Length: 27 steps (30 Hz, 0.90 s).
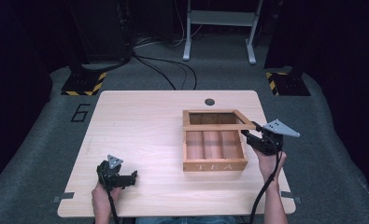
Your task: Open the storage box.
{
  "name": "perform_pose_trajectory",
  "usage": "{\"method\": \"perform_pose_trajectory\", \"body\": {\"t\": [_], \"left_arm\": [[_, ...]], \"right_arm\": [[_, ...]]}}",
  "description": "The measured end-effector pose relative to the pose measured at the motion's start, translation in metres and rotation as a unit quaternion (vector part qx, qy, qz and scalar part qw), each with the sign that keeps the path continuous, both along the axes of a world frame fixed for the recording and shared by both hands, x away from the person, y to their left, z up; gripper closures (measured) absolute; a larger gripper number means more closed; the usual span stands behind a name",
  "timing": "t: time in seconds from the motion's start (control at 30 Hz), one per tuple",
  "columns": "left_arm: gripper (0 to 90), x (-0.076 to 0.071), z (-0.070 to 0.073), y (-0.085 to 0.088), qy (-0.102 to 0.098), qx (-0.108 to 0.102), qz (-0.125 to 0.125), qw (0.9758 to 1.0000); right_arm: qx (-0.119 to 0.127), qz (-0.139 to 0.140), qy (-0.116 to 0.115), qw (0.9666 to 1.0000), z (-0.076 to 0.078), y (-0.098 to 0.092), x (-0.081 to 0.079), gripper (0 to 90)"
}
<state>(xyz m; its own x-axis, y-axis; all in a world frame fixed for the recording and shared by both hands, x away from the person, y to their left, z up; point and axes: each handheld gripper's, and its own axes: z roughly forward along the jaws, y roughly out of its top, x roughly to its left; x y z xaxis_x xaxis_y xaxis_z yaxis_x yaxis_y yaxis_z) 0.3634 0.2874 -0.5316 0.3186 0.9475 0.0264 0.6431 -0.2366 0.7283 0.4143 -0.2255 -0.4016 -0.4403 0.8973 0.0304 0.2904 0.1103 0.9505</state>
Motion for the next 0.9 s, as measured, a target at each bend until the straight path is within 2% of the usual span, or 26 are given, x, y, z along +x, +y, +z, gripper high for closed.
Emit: {"method": "perform_pose_trajectory", "body": {"t": [0.27, 0.4, 0.63, 0.9], "left_arm": [[0.4, 0.000, 0.000, 0.000, 0.001, 0.002, -0.001, 1.0000], [0.4, 0.000, 0.000, 0.000, 0.001, 0.002, -0.001, 1.0000], [0.5, 0.000, 0.000, 0.000, 0.000, 0.002, -0.001, 1.0000], [0.4, 0.000, 0.000, 0.000, 0.000, 0.002, 0.000, 1.0000]], "right_arm": [[0.011, -0.003, -0.001, 0.9999, 0.005, -0.003, 0.006, 55.7], [0.011, 0.005, 0.000, 0.9999, 0.007, -0.005, 0.009, 55.6], [0.022, 0.003, 0.000, 0.9998, 0.012, -0.005, 0.016, 55.9], [0.022, 0.008, 0.000, 0.9997, 0.017, -0.006, 0.021, 55.9]]}}
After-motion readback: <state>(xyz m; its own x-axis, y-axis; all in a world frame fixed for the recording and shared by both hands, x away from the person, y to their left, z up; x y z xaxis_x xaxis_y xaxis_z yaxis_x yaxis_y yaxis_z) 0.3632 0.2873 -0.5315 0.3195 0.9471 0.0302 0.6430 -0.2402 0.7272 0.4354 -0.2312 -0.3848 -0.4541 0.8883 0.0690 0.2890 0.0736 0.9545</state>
